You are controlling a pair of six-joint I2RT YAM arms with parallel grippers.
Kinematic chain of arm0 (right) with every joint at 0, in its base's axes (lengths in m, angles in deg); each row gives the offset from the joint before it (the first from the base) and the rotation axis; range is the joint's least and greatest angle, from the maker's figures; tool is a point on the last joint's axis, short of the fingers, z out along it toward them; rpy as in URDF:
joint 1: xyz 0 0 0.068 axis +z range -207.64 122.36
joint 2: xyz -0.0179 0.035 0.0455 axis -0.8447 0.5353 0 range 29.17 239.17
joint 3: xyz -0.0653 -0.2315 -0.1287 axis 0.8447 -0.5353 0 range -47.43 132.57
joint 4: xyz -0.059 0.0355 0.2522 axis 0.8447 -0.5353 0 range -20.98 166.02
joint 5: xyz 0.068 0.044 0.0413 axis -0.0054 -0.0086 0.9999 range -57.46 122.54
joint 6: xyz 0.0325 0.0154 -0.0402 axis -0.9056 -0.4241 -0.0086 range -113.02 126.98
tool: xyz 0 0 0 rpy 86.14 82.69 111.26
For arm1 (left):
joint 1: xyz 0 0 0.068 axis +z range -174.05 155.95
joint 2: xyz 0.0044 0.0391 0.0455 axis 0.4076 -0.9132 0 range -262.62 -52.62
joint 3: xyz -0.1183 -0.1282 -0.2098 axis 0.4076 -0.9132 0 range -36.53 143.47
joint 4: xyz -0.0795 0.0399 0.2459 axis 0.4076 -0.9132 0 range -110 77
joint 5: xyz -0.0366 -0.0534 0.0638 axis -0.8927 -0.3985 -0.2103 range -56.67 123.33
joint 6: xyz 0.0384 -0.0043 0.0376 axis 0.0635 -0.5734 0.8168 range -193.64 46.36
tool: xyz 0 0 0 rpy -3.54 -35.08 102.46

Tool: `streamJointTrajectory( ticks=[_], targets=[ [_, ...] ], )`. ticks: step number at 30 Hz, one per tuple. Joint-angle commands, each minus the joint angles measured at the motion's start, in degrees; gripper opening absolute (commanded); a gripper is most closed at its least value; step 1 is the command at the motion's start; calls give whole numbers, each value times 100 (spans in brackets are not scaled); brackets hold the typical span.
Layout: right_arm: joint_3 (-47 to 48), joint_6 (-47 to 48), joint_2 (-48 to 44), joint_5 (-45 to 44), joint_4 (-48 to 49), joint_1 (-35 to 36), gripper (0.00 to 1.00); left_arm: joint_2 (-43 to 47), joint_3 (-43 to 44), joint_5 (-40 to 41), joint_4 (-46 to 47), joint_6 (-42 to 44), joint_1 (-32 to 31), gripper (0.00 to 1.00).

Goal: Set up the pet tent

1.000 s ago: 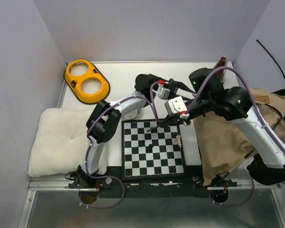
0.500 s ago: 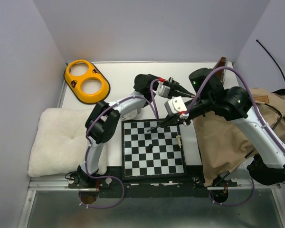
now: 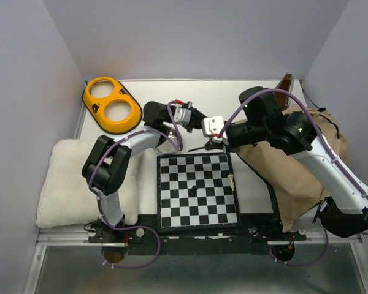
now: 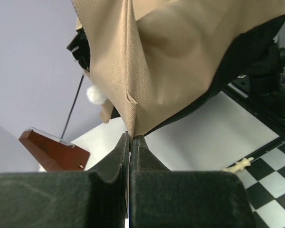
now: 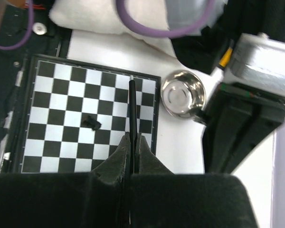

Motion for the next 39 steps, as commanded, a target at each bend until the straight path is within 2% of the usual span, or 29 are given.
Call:
streamJointTrajectory(
  ticks=[1, 6, 12, 17, 28, 34, 39],
  targets=[
    [-34, -705, -115, -1793, -301, -73, 1, 443, -685, -48, 2109, -12, 394, 0],
    [27, -899, 26, -2593, 7, -240, 1, 733, -1152, 57, 2109, -29, 394, 0],
    [-51, -697, -53, -2927, -37, -495, 1, 927, -1653, 66, 2100, 58, 455, 0],
    [-218, -512, -80, -3208, 42, -750, 1, 918, -1741, 119, 2109, 102, 499, 0],
    [-605, 235, -501, -2867, -106, -1084, 1, 725, -1575, 66, 2091, -135, 614, 0],
    [-632, 296, -686, -2594, -160, -1084, 1, 646, -1574, -22, 2100, -127, 622, 0],
    [-711, 419, -730, -2708, -247, -1128, 1, 602, -1548, -48, 2100, -144, 657, 0]
  ],
)
